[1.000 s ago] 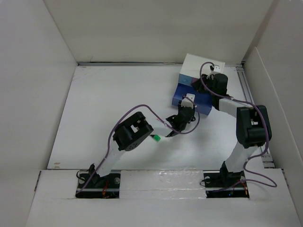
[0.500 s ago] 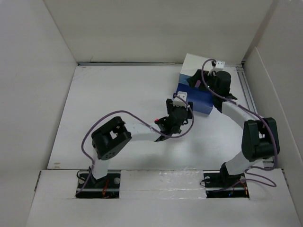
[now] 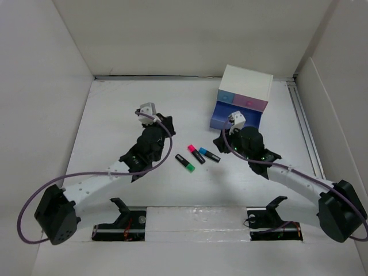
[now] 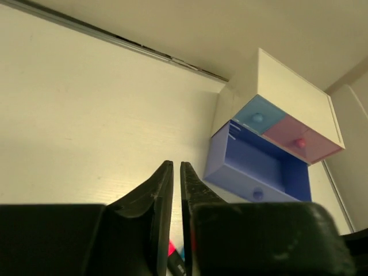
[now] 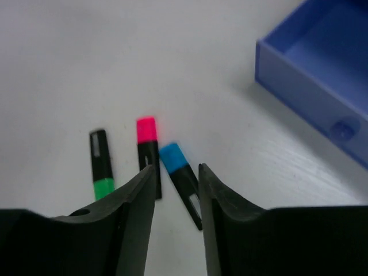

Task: Organize the desk

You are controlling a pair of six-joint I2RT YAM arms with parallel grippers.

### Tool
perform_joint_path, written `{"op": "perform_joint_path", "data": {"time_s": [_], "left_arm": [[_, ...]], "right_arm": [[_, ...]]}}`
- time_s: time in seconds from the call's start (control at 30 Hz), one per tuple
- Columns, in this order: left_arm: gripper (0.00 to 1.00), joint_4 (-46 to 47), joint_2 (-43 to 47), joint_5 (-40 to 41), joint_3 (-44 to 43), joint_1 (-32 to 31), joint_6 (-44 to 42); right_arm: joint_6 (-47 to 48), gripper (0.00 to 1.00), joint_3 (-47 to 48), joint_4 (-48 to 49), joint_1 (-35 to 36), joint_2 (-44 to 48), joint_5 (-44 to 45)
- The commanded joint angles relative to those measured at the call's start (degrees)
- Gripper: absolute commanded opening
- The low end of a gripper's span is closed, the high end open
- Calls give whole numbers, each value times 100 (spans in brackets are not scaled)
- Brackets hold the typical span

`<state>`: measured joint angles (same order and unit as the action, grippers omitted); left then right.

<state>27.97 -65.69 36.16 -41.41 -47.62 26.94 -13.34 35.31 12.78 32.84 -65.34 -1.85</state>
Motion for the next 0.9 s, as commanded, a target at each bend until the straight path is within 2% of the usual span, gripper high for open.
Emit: {"op": "perform_joint_path", "data": {"time_s": [0.0,0.03,0.13,0.23,0.3,0.47,0.53,0.73,0.83,0.87], "left_arm": [[9,-739,644,-734,352,138,330],[15,-792,758,-707,414,138,321],[21,-601,1023,-900,660,138,312],[22,-494,988,-1093,757,138,224],[22,-485,892,-1094,774,138,172],[23,-389,996,-787,976,138,4],[23,-319,1076,-786,1012,138,-13],[22,-239,1515,-628,1275,138,13],[22,-178,1831,-540,1442,138,31],[22,-134,1945,-540,1556,138,22]], "right_arm": [[253,44,-366,-372,73,13,291],[253,57,-463,-416,126,-48,238],[218,61,-578,-478,178,-277,229],[271,65,-473,-495,231,-558,255],[445,78,-245,-592,284,-864,325],[631,79,125,-715,494,-1507,149],[623,78,283,-785,547,-1770,367],[552,50,634,-987,601,-2290,914],[543,46,661,-996,601,-2413,967],[543,42,687,-1031,662,-2457,984]]}}
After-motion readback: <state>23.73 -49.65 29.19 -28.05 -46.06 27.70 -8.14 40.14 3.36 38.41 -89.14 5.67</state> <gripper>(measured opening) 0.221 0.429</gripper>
